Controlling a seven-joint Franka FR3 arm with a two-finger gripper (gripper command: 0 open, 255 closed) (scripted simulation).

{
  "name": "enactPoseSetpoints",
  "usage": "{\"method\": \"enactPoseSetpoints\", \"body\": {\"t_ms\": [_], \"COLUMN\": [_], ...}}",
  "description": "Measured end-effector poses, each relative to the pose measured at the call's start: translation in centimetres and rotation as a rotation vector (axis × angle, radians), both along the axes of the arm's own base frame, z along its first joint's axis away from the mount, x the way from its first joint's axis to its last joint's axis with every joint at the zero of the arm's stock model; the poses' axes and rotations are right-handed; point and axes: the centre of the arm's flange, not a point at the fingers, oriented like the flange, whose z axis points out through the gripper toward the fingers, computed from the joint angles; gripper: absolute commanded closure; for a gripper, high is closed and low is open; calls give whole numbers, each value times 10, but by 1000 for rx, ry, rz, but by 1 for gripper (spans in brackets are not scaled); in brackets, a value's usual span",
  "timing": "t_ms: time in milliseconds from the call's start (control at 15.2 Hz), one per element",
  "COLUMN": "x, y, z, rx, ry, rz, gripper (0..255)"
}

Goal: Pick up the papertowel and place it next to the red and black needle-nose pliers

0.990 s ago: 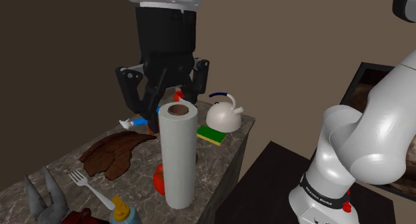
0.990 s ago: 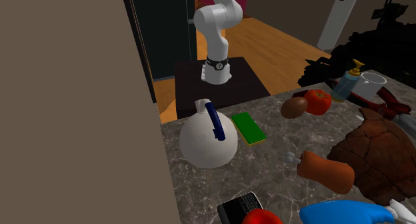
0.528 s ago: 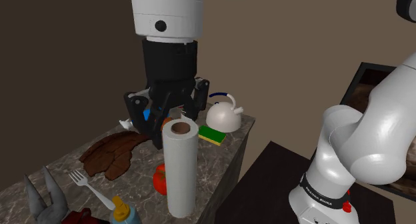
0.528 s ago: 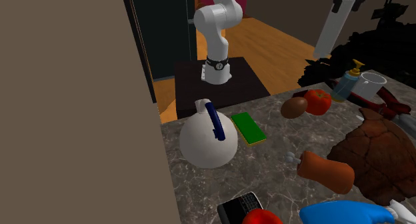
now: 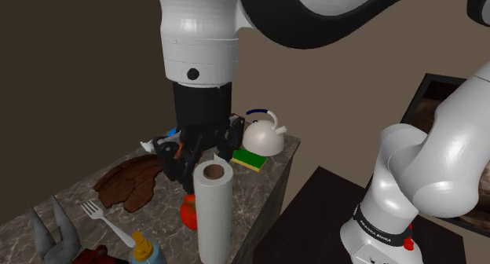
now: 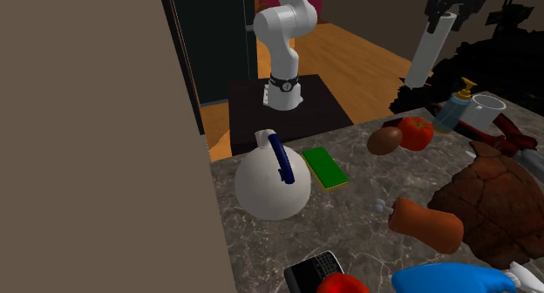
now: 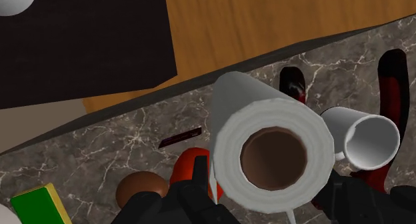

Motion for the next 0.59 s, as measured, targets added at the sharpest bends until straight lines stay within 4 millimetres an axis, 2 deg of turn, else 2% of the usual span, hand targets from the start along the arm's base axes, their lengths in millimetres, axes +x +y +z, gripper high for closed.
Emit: {"method": "enactPoseSetpoints", "body": {"t_ms": [594], "x": [0], "y": [1], "z": [-48], "rx": [0], "ry": [0], "rz": [0], "gripper": [255]}}
